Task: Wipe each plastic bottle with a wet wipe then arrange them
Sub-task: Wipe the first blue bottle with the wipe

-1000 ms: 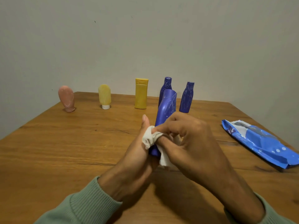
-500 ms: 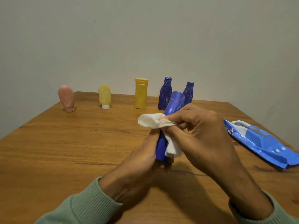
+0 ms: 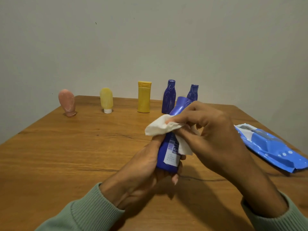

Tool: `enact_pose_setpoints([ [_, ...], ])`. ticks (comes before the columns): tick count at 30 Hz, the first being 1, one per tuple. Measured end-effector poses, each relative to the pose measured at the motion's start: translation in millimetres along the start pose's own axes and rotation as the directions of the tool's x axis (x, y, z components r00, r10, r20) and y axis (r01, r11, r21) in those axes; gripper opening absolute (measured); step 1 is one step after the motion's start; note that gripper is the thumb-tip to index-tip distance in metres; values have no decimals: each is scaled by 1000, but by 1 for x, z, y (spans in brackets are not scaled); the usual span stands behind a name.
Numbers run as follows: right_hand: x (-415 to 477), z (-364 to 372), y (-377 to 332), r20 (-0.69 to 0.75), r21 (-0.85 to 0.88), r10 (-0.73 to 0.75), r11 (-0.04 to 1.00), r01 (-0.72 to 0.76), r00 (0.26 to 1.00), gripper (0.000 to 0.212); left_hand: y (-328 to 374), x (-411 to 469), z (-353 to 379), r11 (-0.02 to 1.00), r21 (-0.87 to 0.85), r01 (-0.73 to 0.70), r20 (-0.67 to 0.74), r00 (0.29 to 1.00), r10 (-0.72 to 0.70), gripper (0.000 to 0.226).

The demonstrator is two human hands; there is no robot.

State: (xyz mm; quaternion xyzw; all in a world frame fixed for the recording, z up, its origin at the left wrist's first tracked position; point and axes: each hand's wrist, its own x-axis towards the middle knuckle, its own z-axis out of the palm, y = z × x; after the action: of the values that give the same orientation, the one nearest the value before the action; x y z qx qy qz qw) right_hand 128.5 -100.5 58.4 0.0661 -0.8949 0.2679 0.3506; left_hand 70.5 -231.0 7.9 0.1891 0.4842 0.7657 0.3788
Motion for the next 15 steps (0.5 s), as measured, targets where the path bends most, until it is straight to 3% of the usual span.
enact_pose_setpoints([
  [2,1,-1,1,-6,-2,-18,1000,18,1000,17,0,1,0,1000,11,-15,11,1000,14,58],
  [8,6,-4,13,-249,45,62,998,-52,967,12,-2,3,-7,997,68,43,83,995,-49,68],
  [13,4,-7,13,-89,-5,-9,1000,9,996,16,-3,4,-7,989,147,19,76,997,-31,69],
  [15,5,-7,15,-114,-18,3,1000,-5,993,15,-3,4,-6,988,152,20,76,997,-32,70],
])
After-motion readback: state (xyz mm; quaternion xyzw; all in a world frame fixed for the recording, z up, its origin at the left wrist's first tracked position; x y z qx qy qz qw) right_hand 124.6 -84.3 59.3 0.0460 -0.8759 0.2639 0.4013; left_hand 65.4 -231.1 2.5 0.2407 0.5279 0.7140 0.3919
